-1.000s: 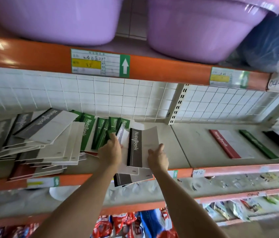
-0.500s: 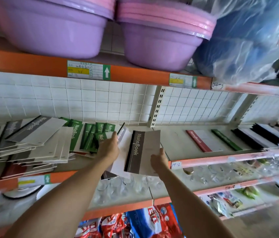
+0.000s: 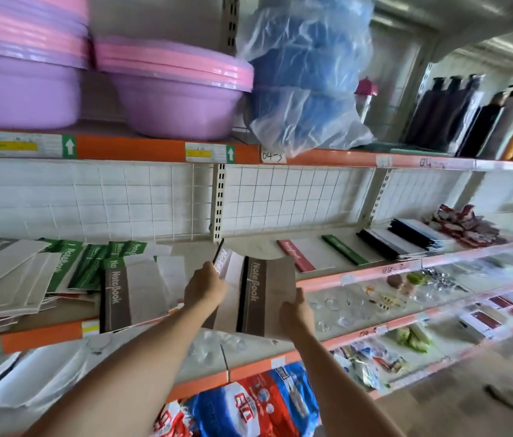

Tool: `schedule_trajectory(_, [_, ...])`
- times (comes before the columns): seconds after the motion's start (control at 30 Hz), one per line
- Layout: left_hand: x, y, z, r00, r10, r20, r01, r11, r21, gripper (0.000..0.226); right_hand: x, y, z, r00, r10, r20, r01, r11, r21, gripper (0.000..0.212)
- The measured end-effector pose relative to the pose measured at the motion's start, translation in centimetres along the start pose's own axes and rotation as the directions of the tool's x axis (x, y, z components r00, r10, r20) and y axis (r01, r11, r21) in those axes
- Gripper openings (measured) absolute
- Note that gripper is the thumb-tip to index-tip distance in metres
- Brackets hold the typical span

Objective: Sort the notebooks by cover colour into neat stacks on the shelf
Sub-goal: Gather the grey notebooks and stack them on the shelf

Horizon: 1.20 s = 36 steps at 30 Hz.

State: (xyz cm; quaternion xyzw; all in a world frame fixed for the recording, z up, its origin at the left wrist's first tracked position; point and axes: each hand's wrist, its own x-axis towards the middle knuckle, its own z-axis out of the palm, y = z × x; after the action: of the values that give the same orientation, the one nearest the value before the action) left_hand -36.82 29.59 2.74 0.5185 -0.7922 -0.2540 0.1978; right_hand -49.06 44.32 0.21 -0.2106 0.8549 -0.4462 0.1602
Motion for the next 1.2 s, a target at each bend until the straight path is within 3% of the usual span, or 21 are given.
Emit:
schedule_trajectory(0.5, [-5.3, 13.1, 9.7, 0.997, 0.073, -0.001, -0.073, 0.996, -0.05, 0.019, 5.2, 9.3, -13.4, 0.998, 0.013, -0.055, -0.01, 0.999, 0.051, 0.03])
schedule_trajectory(0.83, [0.4, 19.2, 14.5, 0.996, 0.085, 0.007, -0.084, 0.994, -0.063, 0.023, 14.6, 10.7, -15.4, 0.996, 0.04, -0.076, -0.033, 0.996, 0.089, 0.041])
schedule_trajectory(0.97, [3.4, 22.3, 17.2, 0.998, 0.055, 0.02, -0.053, 0.995, -0.085, 0.034, 19.5, 10.9, -17.0, 0.999, 0.026, -0.042, -0.024, 0.999, 0.048, 0.039])
schedule_trajectory(1.1, [6.9, 25.1, 20.2, 0.999, 0.034, 0.025, -0.03, 0.991, -0.129, 0.034, 25.0, 10.6, -18.5, 0.999, 0.002, -0.037, 0.0, 0.999, 0.044, 0.045])
schedule_trajectory(1.2, [9.0, 26.9, 22.3, 0.998, 0.034, 0.046, -0.028, 0.992, -0.121, 0.031, 28.7, 10.7, -19.3, 1.0, 0.012, -0.016, -0.012, 1.0, -0.011, 0.039])
